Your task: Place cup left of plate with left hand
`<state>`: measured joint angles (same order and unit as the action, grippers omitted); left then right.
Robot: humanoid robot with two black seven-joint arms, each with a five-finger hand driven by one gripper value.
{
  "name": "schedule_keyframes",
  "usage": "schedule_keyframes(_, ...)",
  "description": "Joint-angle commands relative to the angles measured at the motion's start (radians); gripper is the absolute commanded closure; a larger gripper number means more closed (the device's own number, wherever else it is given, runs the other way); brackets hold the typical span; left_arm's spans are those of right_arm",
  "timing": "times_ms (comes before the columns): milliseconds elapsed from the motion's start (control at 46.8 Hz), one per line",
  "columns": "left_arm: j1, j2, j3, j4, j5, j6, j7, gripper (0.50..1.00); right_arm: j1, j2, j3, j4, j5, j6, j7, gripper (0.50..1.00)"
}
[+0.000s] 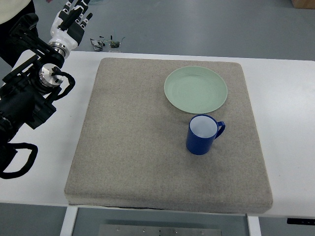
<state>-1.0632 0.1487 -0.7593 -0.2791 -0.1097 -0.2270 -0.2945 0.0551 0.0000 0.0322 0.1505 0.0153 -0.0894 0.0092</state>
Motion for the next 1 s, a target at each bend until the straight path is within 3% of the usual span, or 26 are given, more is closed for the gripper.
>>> schedule_keyframes(0,0.000,0.000,0.002,0.000,0.004,-0.002,0.000,0.506,0.000,0.000,0.000,0.000,0.000,0.000,0.000,0.566)
schedule_keyframes(663,-0.006,0.054,0.015,-0.023,0.004,0.002,0.000,0.506,0.000,0.000,0.000,0.000,0.000,0.000,0.000,0.566)
schedule_keyframes(791,-0.001,0.107,0.021,-0.126,0.007,0.003,0.000,0.506,0.000,0.000,0.000,0.000,0.000,0.000,0.000,0.566)
schedule_keyframes(983,0.003,0.310,0.173,-0.461,0.008,-0.015,0.000,0.506,0.000,0.000,0.000,0.000,0.000,0.000,0.000,0.566)
